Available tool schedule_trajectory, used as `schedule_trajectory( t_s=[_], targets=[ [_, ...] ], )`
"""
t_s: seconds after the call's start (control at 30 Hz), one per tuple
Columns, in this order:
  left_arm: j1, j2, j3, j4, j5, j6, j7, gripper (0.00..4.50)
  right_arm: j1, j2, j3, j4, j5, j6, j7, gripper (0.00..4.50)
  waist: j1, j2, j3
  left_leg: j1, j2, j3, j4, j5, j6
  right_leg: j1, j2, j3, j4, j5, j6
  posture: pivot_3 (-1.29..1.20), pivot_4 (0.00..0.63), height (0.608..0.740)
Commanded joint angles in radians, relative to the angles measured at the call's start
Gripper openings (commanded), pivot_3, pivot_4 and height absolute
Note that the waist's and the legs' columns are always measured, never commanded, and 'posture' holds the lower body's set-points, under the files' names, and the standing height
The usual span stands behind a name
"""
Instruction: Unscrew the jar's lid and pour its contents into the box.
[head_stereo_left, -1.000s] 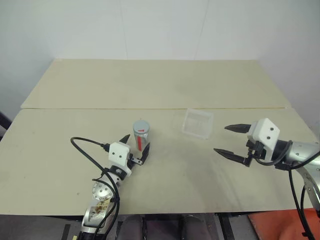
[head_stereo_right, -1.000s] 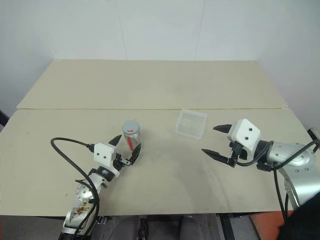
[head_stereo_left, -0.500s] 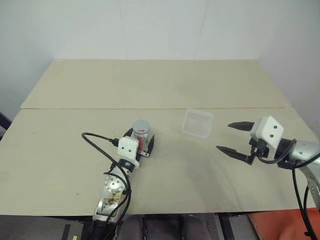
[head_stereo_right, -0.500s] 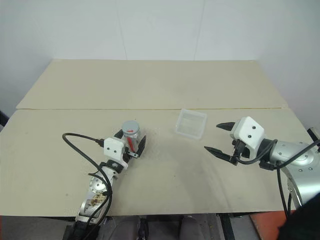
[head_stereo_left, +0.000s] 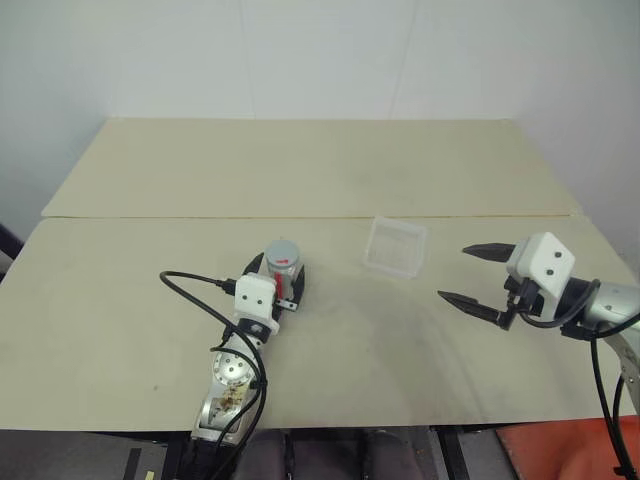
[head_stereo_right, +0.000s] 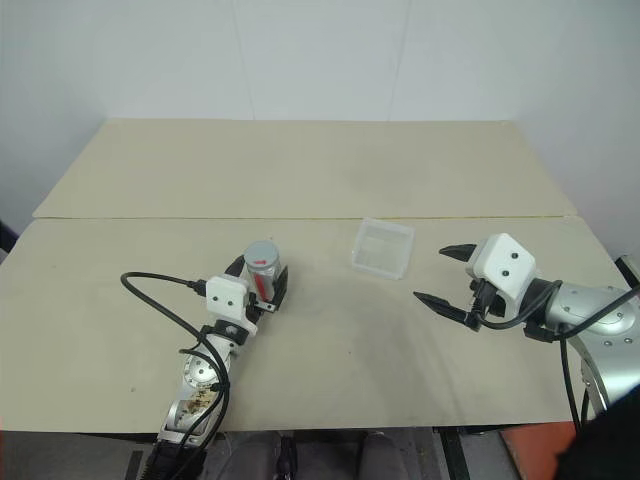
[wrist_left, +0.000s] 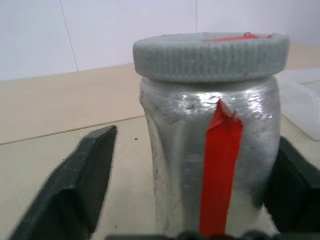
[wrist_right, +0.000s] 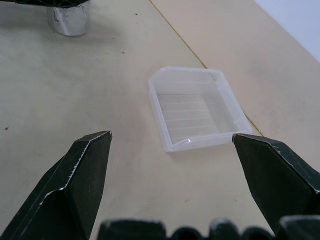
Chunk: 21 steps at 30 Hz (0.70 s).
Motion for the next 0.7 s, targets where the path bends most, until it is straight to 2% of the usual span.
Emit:
schedule_trajectory(
  t_s=[0.03, 0.13, 0.5, 0.7],
  targets=[
    [-0.008, 0.0, -0.003, -0.008, 0.003, -0.019, 0.002, 2.84, -0.012, -0.016, -0.038, -0.018, -0.003, -0.014, -0.005, 4.5, 0.0, 0.0, 0.0, 0.0, 0.0, 0.0, 0.0, 0.0, 0.0, 0.0, 0.0, 0.0, 0.0, 0.0, 0.0, 0.0, 0.15, 0.74],
    [-0.008, -0.001, -0.004, -0.007, -0.003, -0.009, -0.002, 1.92, -0.01, -0.012, -0.041, -0.021, -0.005, -0.012, -0.013, 4.5, 0.0, 0.0, 0.0, 0.0, 0.0, 0.0, 0.0, 0.0, 0.0, 0.0, 0.0, 0.0, 0.0, 0.0, 0.0, 0.0, 0.15, 0.74],
    [-0.028, 0.025, 0.013, -0.04, -0.064, 0.006, -0.071, 1.93, -0.017, 0.006, -0.032, -0.038, -0.007, -0.004, -0.047, 4.5, 0.0, 0.0, 0.0, 0.0, 0.0, 0.0, 0.0, 0.0, 0.0, 0.0, 0.0, 0.0, 0.0, 0.0, 0.0, 0.0, 0.15, 0.74],
    [-0.092, 0.126, 0.047, -0.116, -0.209, 0.101, -0.233, 1.93, -0.136, 0.13, 0.038, -0.097, 0.066, 0.085, -0.153, 4.5, -0.006, 0.0, 0.0, 0.0, 0.001, 0.0, 0.0, 0.0, -0.001, -0.001, 0.001, 0.0, 0.002, 0.0, 0.0, 0.0, 0.15, 0.74]
  ],
)
